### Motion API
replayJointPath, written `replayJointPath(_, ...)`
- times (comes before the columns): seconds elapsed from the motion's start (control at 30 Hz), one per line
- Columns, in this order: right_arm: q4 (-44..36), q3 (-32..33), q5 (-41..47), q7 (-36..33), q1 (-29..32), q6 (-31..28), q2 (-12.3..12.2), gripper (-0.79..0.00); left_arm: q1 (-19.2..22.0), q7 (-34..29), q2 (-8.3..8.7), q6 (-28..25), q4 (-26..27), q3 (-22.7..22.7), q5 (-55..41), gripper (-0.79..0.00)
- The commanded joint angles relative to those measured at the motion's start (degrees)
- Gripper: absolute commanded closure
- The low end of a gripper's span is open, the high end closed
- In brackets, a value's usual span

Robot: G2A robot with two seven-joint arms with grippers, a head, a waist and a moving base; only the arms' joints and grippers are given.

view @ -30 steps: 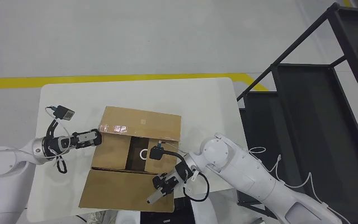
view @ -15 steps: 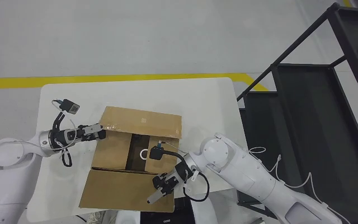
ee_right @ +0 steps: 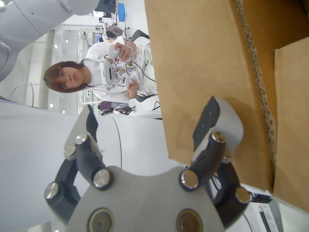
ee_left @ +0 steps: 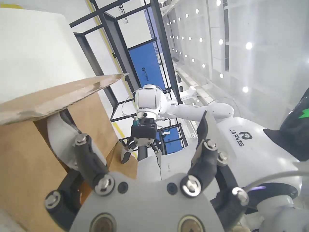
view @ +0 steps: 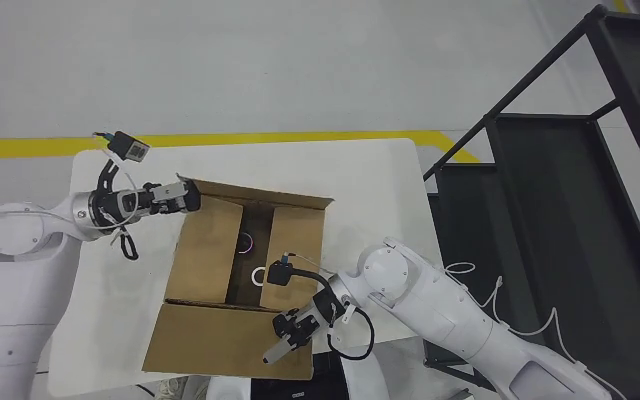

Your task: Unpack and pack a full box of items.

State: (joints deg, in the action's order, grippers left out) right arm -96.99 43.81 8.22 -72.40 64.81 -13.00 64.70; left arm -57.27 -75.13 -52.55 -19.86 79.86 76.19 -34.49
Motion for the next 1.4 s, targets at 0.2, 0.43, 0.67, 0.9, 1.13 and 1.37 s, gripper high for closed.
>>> replayJointPath(0.2, 0.0, 0.0, 0.0, 0.0, 0.0, 0.0, 0.0, -0.785, 9.35, 7.34, -1.91, 0.29, -6.43, -6.88, 6.76, -0.785)
replayJointPath(0.43, 0.0, 0.0, 0.0, 0.0, 0.0, 0.0, 0.0, -0.785, 14.73, 11.89, -4.12, -0.5, -12.35, -13.77, 11.33, -0.785)
replayJointPath(0.67, 0.0, 0.0, 0.0, 0.0, 0.0, 0.0, 0.0, -0.785, 17.95, 20.68, -6.15, -3.12, -19.08, -18.94, 19.4, -0.785)
replayJointPath(0.9, 0.0, 0.0, 0.0, 0.0, 0.0, 0.0, 0.0, -0.785, 20.01, 24.75, -8.05, -3.01, -24.69, -22.42, 21.81, -0.785)
replayJointPath(1.13, -2.29, -1.59, -1.37, -0.12, 0.46, 1.31, 0.07, -0.785, 21.78, 23.55, -9.18, -4.25, -28.31, -23.44, 20.77, -0.785)
replayJointPath(1.37, -1.96, -4.87, -4.12, -0.36, -0.55, 4.9, 0.56, -0.785, 22.39, 23.43, -9.61, -4.92, -30.29, -23.33, 21.24, -0.785)
